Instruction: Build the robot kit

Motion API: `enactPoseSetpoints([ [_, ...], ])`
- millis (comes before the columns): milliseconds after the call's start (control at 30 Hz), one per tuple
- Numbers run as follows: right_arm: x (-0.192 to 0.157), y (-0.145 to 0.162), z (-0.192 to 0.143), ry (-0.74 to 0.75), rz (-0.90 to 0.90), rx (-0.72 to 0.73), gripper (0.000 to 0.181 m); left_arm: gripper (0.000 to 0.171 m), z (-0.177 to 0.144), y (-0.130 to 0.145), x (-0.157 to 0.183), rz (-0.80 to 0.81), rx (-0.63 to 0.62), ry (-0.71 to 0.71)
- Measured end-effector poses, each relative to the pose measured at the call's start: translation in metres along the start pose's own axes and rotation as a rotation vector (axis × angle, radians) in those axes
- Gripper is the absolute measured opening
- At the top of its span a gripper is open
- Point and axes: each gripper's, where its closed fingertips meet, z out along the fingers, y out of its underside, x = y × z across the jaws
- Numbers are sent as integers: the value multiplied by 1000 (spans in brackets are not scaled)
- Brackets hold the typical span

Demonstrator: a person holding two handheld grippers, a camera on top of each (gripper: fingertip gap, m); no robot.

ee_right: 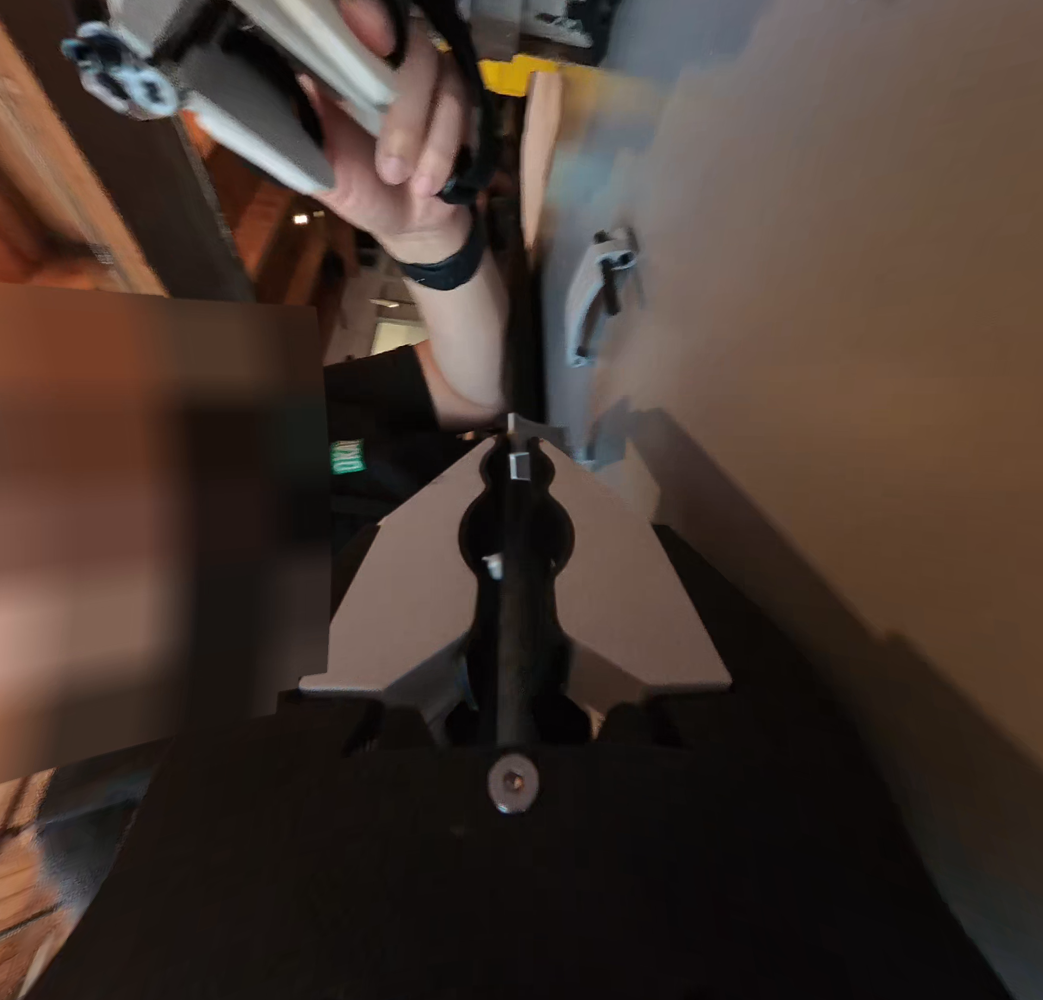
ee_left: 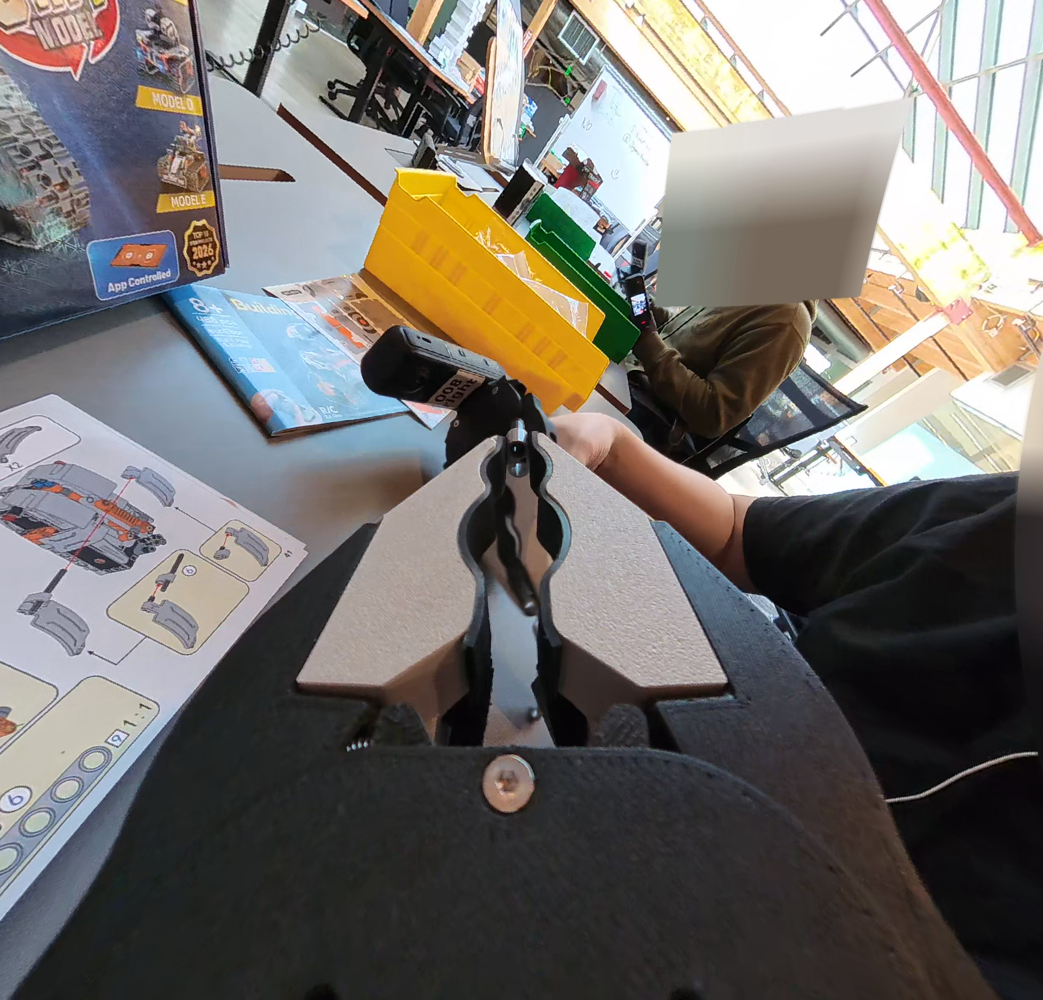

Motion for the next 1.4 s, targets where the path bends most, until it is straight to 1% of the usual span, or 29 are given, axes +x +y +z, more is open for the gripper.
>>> enactPoseSetpoints([
  [33, 6, -4, -1, 38, -14, 19, 6, 5, 0, 0, 0, -1, 0, 2],
  [100, 5, -11, -4, 31, -26, 56, 6, 5, 0, 0, 0, -6, 4, 4],
  [200, 8, -21, -8, 74, -76, 108, 6, 5, -1, -1, -1, -11, 9, 4],
  [267, 9, -23, -9, 96, -102, 116, 6, 5, -1, -1, -2, -13, 9, 3],
  [500, 4, -23, -11, 75, -114, 111, 6, 5, 1, 2, -4, -21, -4, 2],
  [600, -2, -23, -18, 111, -186, 111, 5, 5, 2, 3, -4, -23, -8, 3],
  [733, -12, -16, -34, 270, -369, 90, 5, 5, 2, 4, -3, -23, -13, 4],
  [867, -14, -11, -55, 568, -633, 61, 5, 5, 3, 4, -2, -20, -16, 4],
  [967, -12, -2, -66, 824, -832, -33, 5, 5, 3, 4, -2, -19, -19, 4],
  [1033, -9, 4, -71, 975, -921, -113, 6, 5, 4, 5, -2, -18, -21, 3],
  [1067, -8, 7, -70, 1016, -953, -151, 6, 5, 4, 5, -1, -18, -21, 4],
  [1133, -8, 8, -68, 1066, -983, -171, 6, 5, 4, 5, -1, -15, -21, 3],
  [1267, -6, 12, -64, 1069, -1006, -210, 6, 4, 3, 4, 0, -14, -17, 4],
  [1400, -1, 18, -59, 1104, -1072, -289, 6, 5, 3, 3, 0, -13, -17, 4],
])
